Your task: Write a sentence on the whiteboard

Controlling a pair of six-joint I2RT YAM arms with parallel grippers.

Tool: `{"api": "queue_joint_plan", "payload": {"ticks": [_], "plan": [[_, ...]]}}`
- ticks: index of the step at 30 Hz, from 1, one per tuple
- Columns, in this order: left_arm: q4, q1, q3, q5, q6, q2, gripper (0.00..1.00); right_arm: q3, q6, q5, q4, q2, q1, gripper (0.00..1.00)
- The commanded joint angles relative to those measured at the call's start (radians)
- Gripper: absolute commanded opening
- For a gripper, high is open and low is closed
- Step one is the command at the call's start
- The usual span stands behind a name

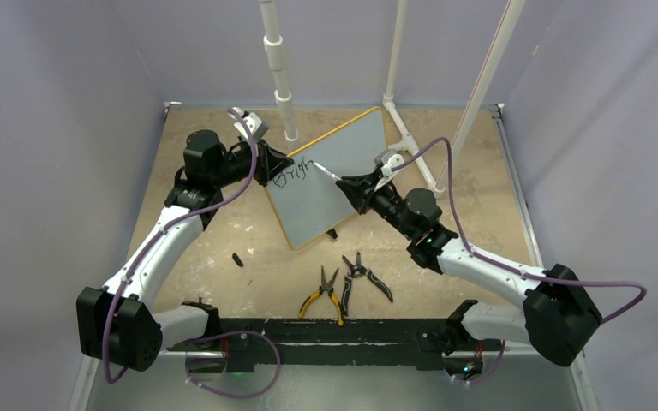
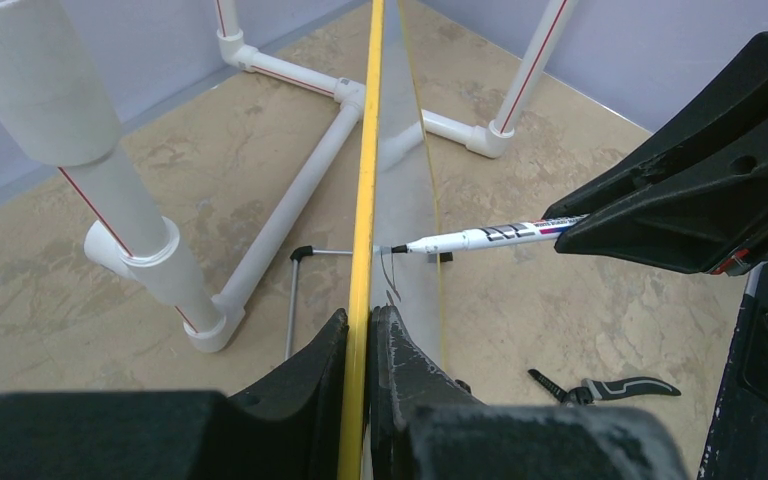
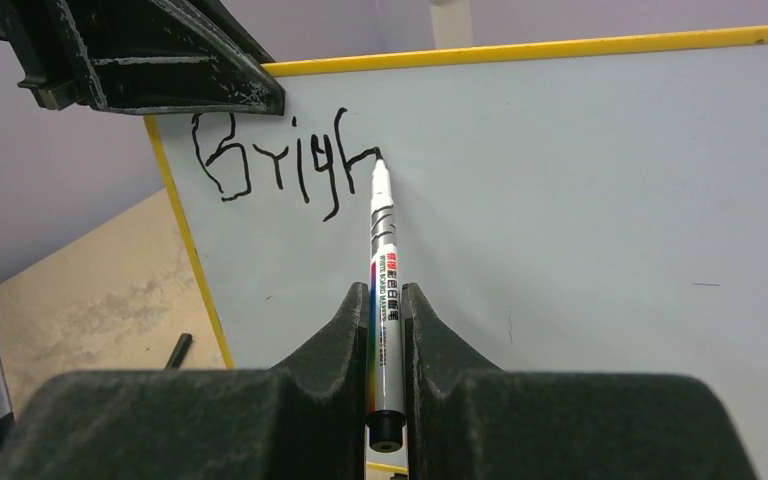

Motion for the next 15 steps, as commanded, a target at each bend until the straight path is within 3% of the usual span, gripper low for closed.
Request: {"api": "queue_joint_plan", "payload": {"ticks": [1,15], "plan": [[0.010,0.004,-0.022,-0.043,0.008,-0.013,0.00,-0.017,0.003,0.022,-0.040,-0.017,-0.003,0.00],[0.009,0.004,-0.022,-0.048,0.010,-0.018,0.00,-0.040,0.011,0.016,-0.050,-0.063,-0.003,0.00]]}}
